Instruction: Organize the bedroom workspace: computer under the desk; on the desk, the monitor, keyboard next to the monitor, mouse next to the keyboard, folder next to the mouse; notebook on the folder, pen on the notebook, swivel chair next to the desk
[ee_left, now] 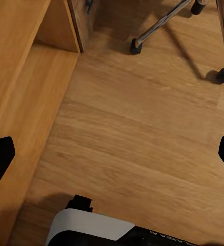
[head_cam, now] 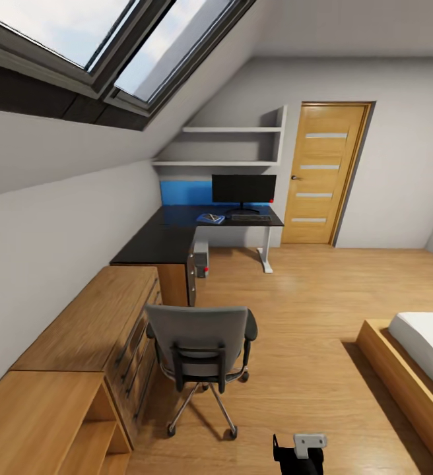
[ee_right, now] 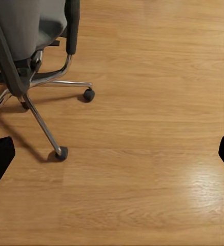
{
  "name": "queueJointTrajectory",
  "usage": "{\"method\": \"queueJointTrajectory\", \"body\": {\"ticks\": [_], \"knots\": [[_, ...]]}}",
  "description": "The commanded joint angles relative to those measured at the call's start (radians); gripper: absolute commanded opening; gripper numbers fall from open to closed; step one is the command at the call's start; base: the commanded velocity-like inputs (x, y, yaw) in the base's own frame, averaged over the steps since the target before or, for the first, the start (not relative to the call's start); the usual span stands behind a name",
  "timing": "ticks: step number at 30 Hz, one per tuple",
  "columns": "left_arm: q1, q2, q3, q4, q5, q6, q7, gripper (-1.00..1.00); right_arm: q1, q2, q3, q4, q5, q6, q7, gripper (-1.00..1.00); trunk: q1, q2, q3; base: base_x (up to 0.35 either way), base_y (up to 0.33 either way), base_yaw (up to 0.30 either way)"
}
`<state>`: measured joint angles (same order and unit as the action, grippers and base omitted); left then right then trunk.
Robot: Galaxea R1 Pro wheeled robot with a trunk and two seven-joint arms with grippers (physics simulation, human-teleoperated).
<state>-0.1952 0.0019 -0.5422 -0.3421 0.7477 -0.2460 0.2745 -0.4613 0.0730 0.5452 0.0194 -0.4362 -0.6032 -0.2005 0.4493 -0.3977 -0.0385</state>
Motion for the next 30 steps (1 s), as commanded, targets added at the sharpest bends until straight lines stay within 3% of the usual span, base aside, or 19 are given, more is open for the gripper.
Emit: {"method": "queueJointTrajectory", "body": {"ticks": [1, 25, 30], "knots": [[-0.001, 0.001, -0.009, 0.000, 0.007, -0.004, 0.006, 1.00, -0.001, 0.001, 0.009, 0.002, -0.004, -0.003, -0.005, 1.00, 0.001, -0.002, -0.002, 0.000, 0.095, 0.000], [-0.001, 0.001, -0.010, -0.003, 0.004, -0.004, 0.008, 1.00, 0.000, 0.001, 0.009, 0.002, -0.004, -0.004, -0.005, 1.00, 0.001, -0.002, -0.002, 0.000, 0.067, 0.000], [-0.001, -0.019, -0.010, -0.002, 0.009, 0.008, 0.012, 1.00, 0.000, 0.001, 0.009, 0.001, -0.005, -0.004, -0.006, 1.00, 0.020, -0.037, -0.018, 0.000, 0.000, 0.000]]}}
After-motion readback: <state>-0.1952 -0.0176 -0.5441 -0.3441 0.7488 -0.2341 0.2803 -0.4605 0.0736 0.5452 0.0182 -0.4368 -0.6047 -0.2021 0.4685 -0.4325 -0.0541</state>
